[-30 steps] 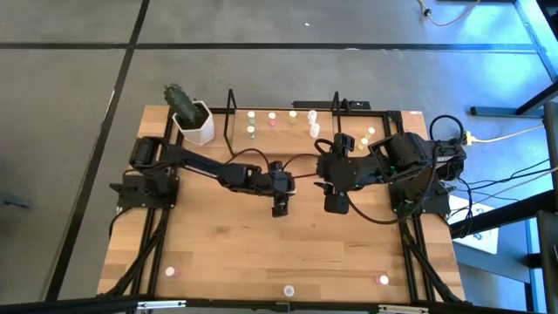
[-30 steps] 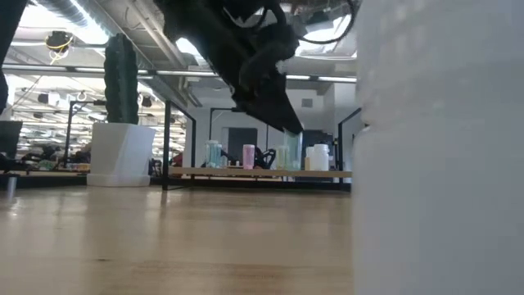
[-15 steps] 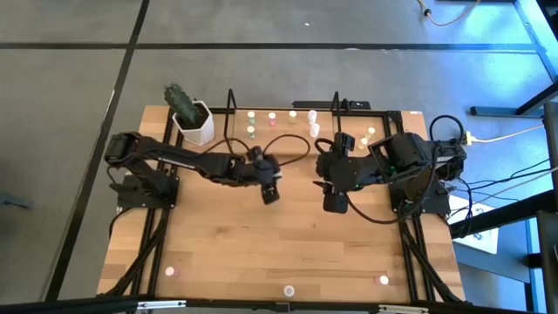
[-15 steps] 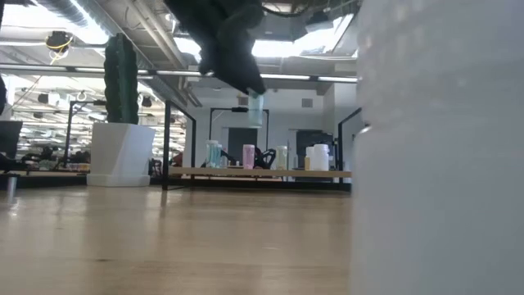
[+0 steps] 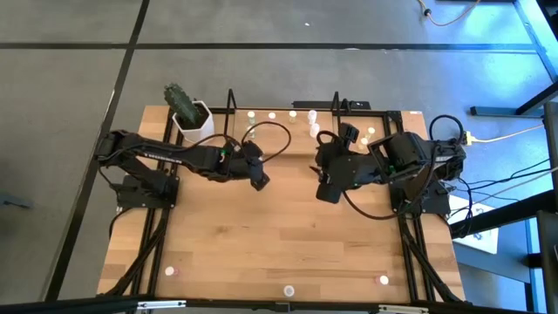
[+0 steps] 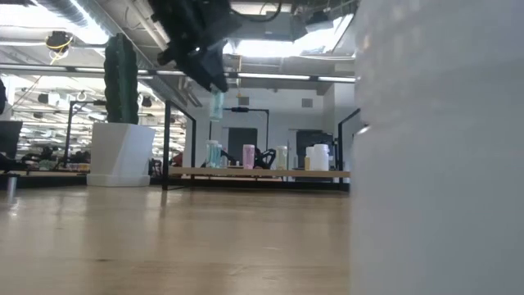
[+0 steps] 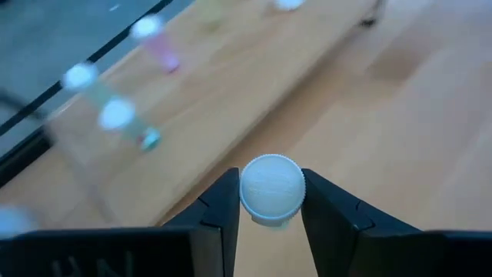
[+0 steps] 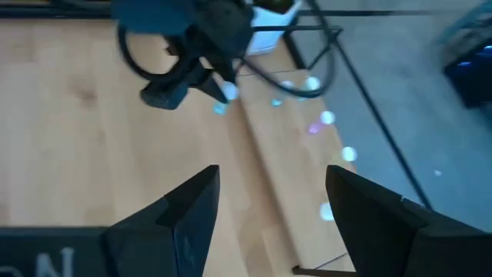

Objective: Pick and place medicine bottles onto shelf by color
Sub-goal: Put the blue pill bottle on the shelf aligned with the other blue pill bottle

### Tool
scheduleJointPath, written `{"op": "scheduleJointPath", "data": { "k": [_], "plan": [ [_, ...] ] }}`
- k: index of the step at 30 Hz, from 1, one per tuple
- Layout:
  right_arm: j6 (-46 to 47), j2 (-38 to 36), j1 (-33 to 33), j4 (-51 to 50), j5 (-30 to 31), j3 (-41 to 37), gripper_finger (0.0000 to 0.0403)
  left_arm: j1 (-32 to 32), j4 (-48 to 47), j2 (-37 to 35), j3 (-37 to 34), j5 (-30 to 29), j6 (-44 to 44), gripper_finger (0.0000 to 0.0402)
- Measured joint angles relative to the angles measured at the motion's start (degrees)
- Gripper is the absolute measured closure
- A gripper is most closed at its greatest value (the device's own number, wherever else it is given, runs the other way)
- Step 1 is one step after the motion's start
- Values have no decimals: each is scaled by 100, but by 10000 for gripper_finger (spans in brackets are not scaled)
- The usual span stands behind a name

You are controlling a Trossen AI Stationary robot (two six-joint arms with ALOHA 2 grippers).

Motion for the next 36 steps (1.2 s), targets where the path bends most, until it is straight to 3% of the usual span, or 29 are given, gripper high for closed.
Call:
{"op": "scheduleJointPath", "data": {
  "k": [5, 14, 18, 27, 36],
  "plan": [
    [-17, 26, -67, -4, 442, 0, 163, 267, -425, 18, -4, -173, -536, 295],
    [-34, 34, -207, -7, 486, 0, 163, 960, -432, 51, -4, -330, -708, 295],
    [-39, 34, -217, -7, 484, 0, 163, 1235, -353, 201, -4, -118, -638, 295],
    [-41, 34, -217, -11, 474, 0, 163, 1294, 403, 543, -4, 306, 690, 295],
    [-41, 34, -217, -11, 473, 0, 163, 1313, 430, 551, -4, 381, 1861, 295]
  ]
}}
